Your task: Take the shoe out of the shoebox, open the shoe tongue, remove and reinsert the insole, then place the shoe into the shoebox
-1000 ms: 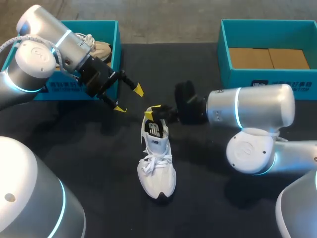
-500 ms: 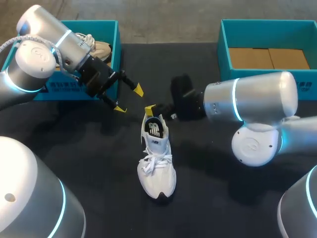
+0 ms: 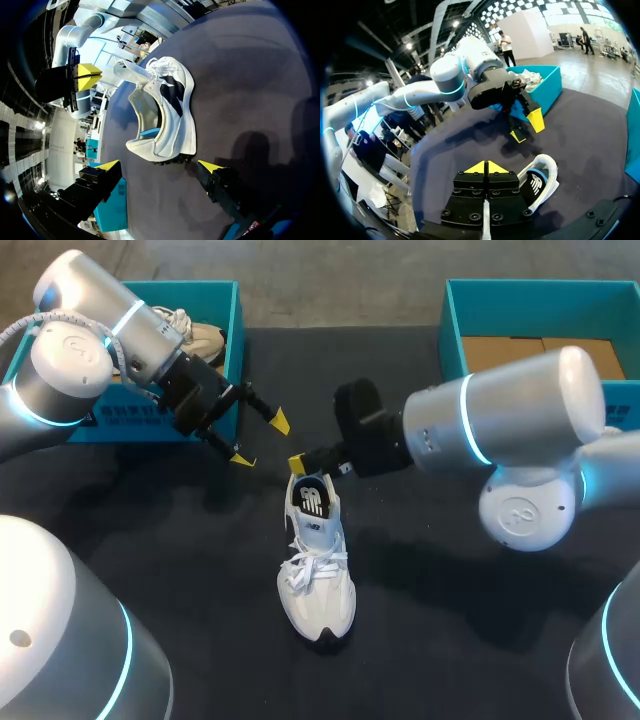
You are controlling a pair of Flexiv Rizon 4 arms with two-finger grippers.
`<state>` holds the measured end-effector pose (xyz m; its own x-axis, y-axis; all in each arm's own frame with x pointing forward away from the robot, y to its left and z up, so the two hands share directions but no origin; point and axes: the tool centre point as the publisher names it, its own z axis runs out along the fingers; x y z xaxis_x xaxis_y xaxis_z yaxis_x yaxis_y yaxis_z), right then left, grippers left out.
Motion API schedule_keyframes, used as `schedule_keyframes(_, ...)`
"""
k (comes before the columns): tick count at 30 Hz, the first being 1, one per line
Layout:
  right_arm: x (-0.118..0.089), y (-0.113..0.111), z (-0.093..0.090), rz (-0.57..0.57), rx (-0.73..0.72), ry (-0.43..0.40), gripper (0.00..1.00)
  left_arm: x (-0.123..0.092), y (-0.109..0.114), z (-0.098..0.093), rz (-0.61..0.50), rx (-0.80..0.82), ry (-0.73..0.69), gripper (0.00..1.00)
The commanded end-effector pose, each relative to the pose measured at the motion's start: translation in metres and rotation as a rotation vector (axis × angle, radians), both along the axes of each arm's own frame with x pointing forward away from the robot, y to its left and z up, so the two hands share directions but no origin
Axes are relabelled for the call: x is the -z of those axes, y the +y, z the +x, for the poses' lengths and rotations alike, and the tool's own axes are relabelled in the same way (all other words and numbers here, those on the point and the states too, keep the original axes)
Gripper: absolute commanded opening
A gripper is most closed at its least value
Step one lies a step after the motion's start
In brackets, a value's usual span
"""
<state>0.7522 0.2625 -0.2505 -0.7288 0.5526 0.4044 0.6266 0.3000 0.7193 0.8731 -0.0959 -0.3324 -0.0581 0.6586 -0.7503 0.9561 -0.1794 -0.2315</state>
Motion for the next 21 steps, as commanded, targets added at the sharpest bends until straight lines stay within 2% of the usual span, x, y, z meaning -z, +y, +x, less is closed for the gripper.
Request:
schedule_keyframes(1, -0.002, 0.002, -0.003, -0.144, 0.163, -0.065, 0.0, 0.0, 0.0, 0.0, 0.003, 0.0, -0.001, 1.0)
schedule_keyframes(14, -0.002, 0.002, -0.003, -0.144, 0.163, -0.065, 0.0, 0.001, 0.001, 0.001, 0.003, 0.0, 0.0, 1.0)
schedule_keyframes(15, -0.001, 0.004, -0.002, -0.191, 0.183, -0.046, 0.0, 0.003, 0.005, 0.004, 0.002, -0.02, 0.005, 1.0)
schedule_keyframes(17, -0.001, 0.005, -0.001, -0.209, 0.191, -0.046, 0.0, 0.001, 0.008, 0.006, 0.001, -0.019, 0.005, 1.0)
schedule_keyframes(18, -0.002, 0.006, 0.0, -0.27, 0.223, -0.033, 0.0, -0.006, 0.016, 0.008, 0.0, -0.025, -0.005, 1.0)
schedule_keyframes(20, -0.003, 0.007, 0.001, -0.293, 0.231, -0.031, 0.0, -0.008, 0.018, 0.009, 0.0, -0.024, -0.006, 1.0)
schedule_keyframes(21, -0.002, 0.011, 0.002, -0.345, 0.258, -0.022, 0.0, -0.014, 0.027, 0.012, 0.01, -0.02, -0.016, 1.0)
